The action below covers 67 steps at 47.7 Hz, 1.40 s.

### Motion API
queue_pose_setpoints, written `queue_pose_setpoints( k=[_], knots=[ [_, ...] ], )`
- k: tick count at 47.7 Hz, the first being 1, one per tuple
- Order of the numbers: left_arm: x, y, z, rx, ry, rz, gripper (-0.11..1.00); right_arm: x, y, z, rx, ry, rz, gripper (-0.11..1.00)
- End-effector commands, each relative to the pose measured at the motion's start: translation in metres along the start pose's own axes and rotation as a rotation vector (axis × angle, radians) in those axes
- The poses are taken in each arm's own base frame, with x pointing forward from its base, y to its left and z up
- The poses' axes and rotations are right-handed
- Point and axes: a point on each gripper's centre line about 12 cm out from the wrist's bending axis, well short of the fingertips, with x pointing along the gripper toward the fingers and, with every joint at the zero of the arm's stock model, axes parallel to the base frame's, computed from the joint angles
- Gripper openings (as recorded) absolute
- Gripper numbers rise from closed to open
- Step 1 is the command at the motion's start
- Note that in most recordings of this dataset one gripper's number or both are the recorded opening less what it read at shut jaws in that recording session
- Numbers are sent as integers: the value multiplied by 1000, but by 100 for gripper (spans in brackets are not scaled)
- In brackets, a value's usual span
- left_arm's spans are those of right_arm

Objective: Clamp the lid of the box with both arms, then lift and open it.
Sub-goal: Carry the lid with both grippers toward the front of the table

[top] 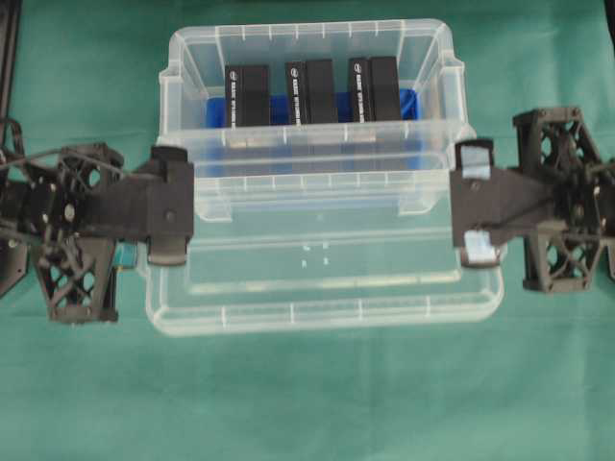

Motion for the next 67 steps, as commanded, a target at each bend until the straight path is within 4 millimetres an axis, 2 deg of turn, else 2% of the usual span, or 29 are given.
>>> queue_pose_setpoints(
  k=[1,8,37,54,67],
  knots=[
    [-7,-3,15,-24,-57,-4,1,-27,11,26,18,-126,32,0],
    [-6,-14,14,-4,-52,-17,1,-29,24,26,7,-125,40,0],
    [-4,-49,21,25,-47,-50,1,-31,59,25,4,-110,31,0],
    [-2,-58,18,25,-38,-60,1,-28,66,27,0,-111,19,0],
    [10,-60,19,28,-12,-51,1,-18,70,25,-2,-88,11,0]
  ],
)
